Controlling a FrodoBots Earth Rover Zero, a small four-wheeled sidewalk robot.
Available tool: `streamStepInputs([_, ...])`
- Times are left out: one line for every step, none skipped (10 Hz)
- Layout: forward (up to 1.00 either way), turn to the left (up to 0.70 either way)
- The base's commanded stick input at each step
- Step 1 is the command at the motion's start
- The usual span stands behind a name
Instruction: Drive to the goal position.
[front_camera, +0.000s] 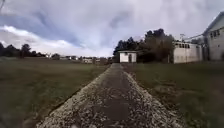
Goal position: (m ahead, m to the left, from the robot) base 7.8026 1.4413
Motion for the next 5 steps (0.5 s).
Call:
streamStepInputs([1.00,0.00])
streamStepInputs([1.00,0.00])
streamStepInputs([1.00,0.00])
streamStepInputs([1.00,0.00])
streamStepInputs([1.00,0.00])
